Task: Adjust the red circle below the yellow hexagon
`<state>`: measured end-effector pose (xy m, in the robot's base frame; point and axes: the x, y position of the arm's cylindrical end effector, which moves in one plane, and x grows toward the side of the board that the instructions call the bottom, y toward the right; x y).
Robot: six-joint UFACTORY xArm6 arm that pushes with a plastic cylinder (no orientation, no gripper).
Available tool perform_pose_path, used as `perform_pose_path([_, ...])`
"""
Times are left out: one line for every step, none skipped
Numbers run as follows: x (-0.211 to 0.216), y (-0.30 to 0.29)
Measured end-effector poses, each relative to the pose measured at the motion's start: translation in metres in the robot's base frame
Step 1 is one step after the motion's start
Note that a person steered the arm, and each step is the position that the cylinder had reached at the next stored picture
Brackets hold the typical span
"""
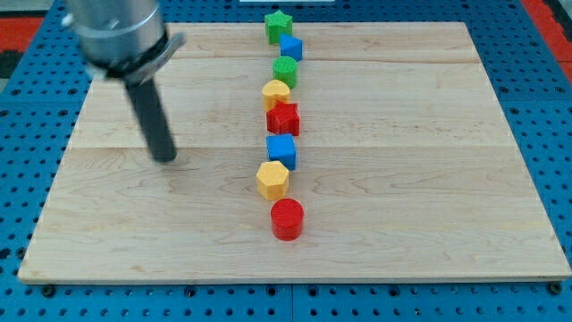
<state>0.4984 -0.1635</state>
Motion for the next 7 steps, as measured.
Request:
perform_pose_path([0.116,0.039])
perform_pose_path([0.12,0.082])
perform_pose_path([0.12,0.203])
perform_pose_path([0.096,0.234])
perform_pose_path([0.074,0.231])
perform_pose_path([0.071,0.19])
perform_pose_path([0.071,0.169])
